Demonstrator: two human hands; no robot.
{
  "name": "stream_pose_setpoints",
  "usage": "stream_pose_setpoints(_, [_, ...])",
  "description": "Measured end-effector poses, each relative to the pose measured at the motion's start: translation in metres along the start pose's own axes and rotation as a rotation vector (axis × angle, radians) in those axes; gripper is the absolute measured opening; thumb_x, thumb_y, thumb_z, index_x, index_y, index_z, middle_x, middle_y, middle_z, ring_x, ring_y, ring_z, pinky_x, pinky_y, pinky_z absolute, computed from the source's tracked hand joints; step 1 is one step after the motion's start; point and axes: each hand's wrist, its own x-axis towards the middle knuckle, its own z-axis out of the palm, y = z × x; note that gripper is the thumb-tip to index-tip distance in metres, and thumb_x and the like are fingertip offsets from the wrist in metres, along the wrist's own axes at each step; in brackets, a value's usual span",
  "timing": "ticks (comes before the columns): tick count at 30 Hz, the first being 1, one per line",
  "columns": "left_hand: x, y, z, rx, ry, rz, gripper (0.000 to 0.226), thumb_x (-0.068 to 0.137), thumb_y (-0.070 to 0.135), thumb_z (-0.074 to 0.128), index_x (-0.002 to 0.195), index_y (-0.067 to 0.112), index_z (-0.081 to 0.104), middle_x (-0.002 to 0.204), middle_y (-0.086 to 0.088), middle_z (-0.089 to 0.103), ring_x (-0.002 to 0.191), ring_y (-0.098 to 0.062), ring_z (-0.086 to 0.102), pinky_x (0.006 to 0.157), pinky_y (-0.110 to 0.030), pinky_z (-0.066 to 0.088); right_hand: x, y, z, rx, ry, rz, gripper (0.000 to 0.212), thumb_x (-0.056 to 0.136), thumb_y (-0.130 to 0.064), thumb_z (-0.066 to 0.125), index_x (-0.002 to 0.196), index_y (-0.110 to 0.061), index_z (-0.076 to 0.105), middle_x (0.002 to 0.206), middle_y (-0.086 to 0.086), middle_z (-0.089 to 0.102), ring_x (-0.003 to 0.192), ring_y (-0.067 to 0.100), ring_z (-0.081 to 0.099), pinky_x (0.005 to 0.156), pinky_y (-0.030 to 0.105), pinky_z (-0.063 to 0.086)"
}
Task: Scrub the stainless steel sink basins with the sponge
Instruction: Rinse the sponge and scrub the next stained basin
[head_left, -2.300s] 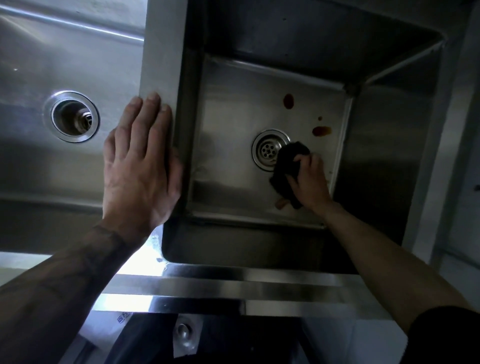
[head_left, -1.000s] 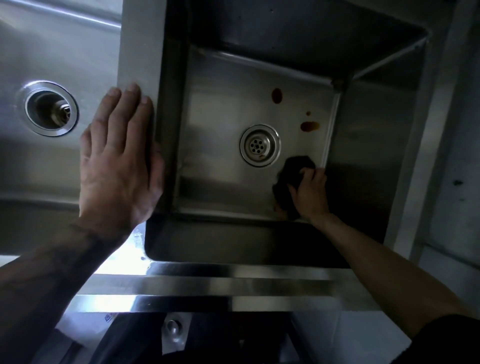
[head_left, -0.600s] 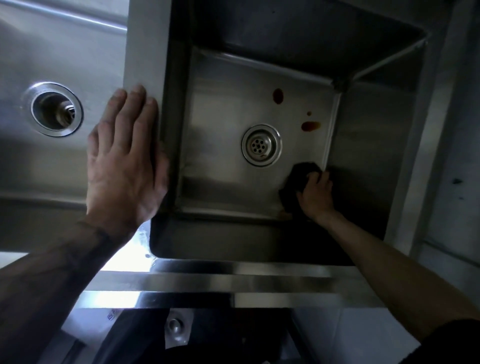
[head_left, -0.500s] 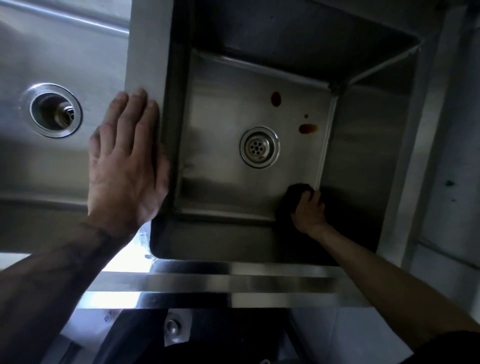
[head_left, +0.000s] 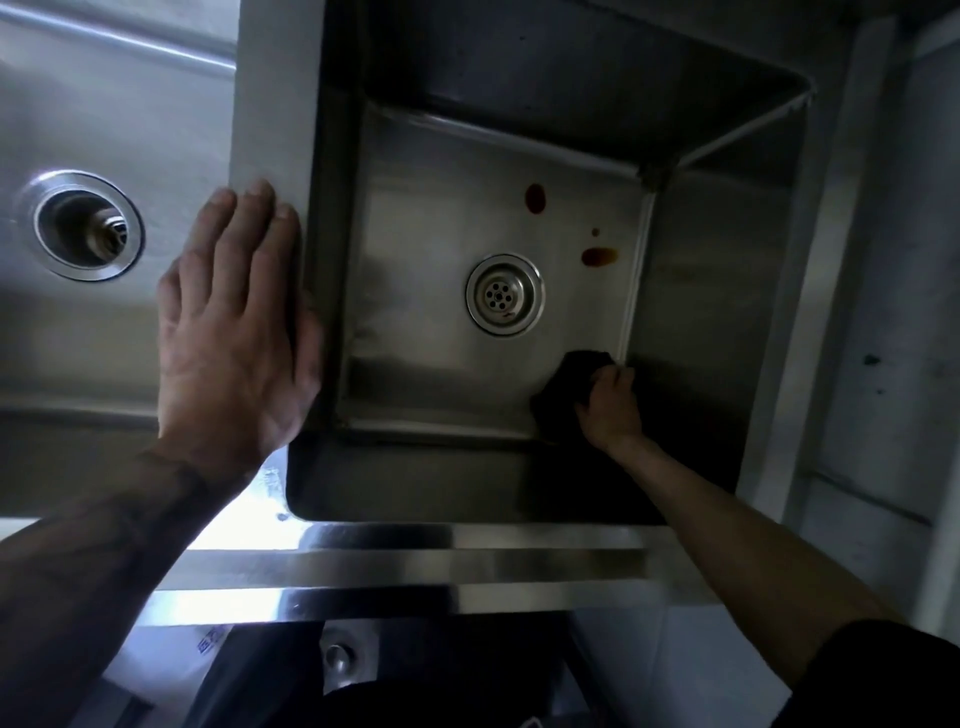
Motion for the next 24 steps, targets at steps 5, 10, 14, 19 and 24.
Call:
stream_pose_setpoints(5, [0.0,0.0,0.001,-0.003,-0.004,0.003,0.056,0.107,0.023,0.046,0.158,0.002,0.039,0.169,-0.018,0.034,0.158,-0.04,0.027,0.125,-0.053,0.026,-0.016,-0.056,0.02,-0.044,0.043,-0.15,0.06,0.093,-0.025,0.07,0.137,0.0,0.038,0.146,0.022,0.035,0.122,0.044,0.049,0.102,0.046,0.042])
stream_pose_setpoints(10, [0.0,-0.002,0.003,0.008,0.03,0.025,0.052,0.109,0.023,0.045,0.158,0.003,0.039,0.168,-0.018,0.035,0.158,-0.039,0.028,0.124,-0.054,0.028,-0.01,-0.064,0.017,-0.056,0.049,-0.469,0.05,0.088,-0.014,0.071,0.131,-0.008,0.046,0.138,0.016,0.038,0.12,0.037,0.045,0.097,0.045,0.043])
stream_pose_setpoints(14, [-0.001,-0.002,0.003,0.01,0.034,0.014,0.052,0.11,0.023,0.046,0.158,0.005,0.039,0.169,-0.016,0.035,0.158,-0.038,0.029,0.124,-0.053,0.028,0.021,-0.028,-0.003,0.109,0.241,-0.178,0.05,0.091,-0.013,0.07,0.135,-0.006,0.046,0.143,0.02,0.038,0.125,0.041,0.046,0.106,0.046,0.041])
stream_pose_setpoints(19, [0.0,0.001,-0.001,0.011,0.006,0.001,0.054,0.108,0.024,0.046,0.158,0.004,0.039,0.169,-0.017,0.035,0.158,-0.038,0.029,0.123,-0.054,0.029,0.027,-0.052,0.007,0.235,0.427,0.113,0.064,0.093,-0.043,0.067,0.139,-0.006,0.043,0.145,0.025,0.037,0.127,0.045,0.043,0.109,0.048,0.037])
stream_pose_setpoints(24, [0.014,0.003,-0.005,0.02,0.016,0.009,0.046,0.107,0.026,0.047,0.147,0.005,0.047,0.157,-0.021,0.045,0.143,-0.045,0.042,0.113,-0.057,0.032,0.021,-0.033,0.019,0.059,0.454,-0.174,0.058,0.095,-0.037,0.066,0.138,-0.002,0.048,0.139,0.028,0.044,0.119,0.044,0.05,0.102,0.049,0.043])
